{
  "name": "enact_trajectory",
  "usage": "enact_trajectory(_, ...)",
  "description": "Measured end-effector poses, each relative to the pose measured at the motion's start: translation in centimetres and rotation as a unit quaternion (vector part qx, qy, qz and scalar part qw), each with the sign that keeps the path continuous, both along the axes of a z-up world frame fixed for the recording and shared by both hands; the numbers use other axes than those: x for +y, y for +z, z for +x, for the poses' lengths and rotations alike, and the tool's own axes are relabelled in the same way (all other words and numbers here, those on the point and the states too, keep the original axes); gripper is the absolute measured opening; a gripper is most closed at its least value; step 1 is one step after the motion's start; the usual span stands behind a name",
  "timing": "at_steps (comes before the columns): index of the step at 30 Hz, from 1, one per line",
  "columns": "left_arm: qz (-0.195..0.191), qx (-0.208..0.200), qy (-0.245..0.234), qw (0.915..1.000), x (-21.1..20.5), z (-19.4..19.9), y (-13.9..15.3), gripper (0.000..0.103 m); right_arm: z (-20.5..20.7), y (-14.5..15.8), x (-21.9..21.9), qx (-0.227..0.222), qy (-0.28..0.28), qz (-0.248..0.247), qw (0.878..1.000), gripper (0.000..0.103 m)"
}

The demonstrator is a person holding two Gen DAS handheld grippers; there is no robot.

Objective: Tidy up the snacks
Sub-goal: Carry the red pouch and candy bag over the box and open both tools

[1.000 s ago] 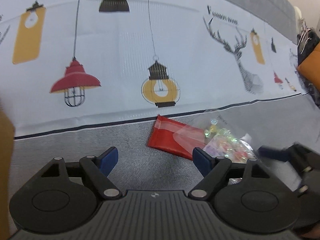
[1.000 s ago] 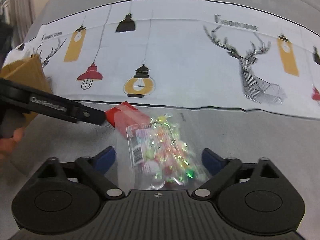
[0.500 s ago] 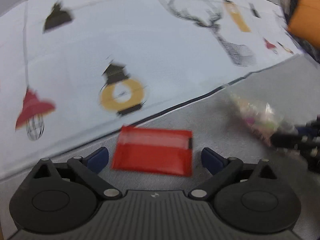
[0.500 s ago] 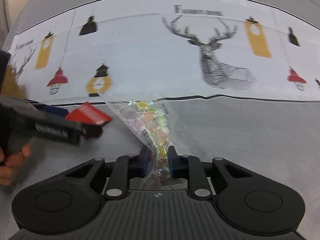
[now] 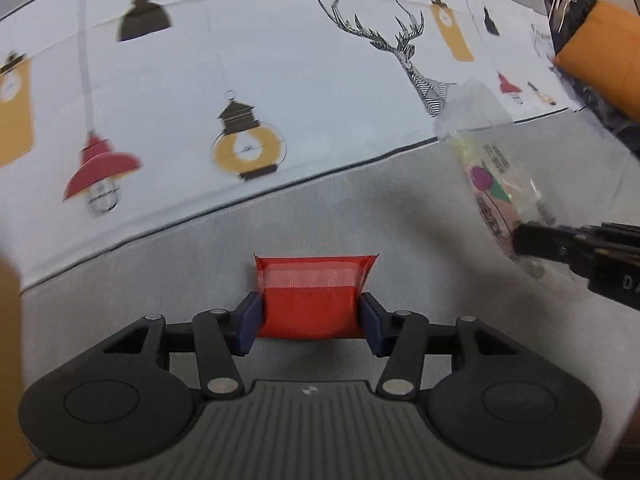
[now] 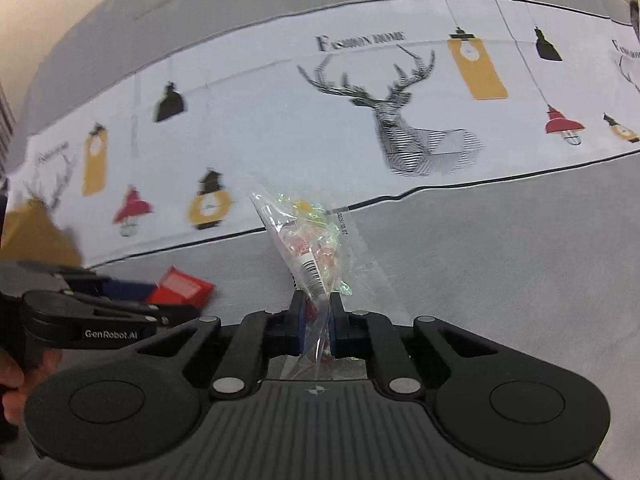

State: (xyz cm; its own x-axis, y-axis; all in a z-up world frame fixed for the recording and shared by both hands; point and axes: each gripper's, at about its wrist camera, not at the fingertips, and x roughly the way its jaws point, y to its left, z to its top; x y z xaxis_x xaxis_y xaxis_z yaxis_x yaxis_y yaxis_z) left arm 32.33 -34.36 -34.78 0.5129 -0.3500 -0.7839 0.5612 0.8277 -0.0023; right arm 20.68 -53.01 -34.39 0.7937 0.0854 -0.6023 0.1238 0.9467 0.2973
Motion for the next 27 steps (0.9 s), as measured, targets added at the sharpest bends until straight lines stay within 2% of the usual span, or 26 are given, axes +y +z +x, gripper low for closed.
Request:
enact_trajectory(3, 0.037, -0.041, -0.002, 0.9985, 1.7, -3.2, 2.2, 0.057, -1.8, 2.2, 1.9, -0.022, -0.013, 0.004, 1.000, 0.011)
enact_trajectory(7, 0.012, -0.037, 0.020, 0.9990, 6.4, -6.3, 5.6, 0.057, -4.2, 3.7, 5.3, -0.029, -0.005, 0.006, 1.000, 0.011)
enact_trajectory(11, -0.021, -0.055, 0.047, 0.9972, 11.6, -9.4, 9.4, 0.057, -7.1, 5.4, 9.5, -0.032, 0.006, 0.003, 0.999, 0.011)
enact_trajectory(14, -0.030, -0.084, 0.058, 0.9943, 15.3, -12.1, 12.4, 0.057, -9.0, 7.3, 12.7, -0.040, 0.006, 0.022, 0.999, 0.011)
enact_trajectory(17, -0.035, -0.116, 0.063, 0.9907, 18.6, -14.5, 15.5, 0.058, -10.4, 9.0, 16.7, -0.048, 0.022, 0.044, 0.998, 0.011)
enact_trajectory(21, -0.063, -0.133, 0.085, 0.9854, 23.2, -16.9, 19.2, 0.058, -11.7, 11.6, 22.2, -0.059, 0.056, 0.053, 0.995, 0.011)
enact_trajectory(24, -0.078, -0.162, 0.100, 0.9786, 26.5, -19.0, 22.0, 0.058, -12.7, 14.7, 26.3, -0.080, 0.087, 0.052, 0.992, 0.011)
enact_trajectory(27, -0.074, -0.206, 0.110, 0.9696, 29.0, -21.0, 24.4, 0.058, -13.1, 18.1, 29.8, -0.107, 0.111, 0.037, 0.987, 0.011)
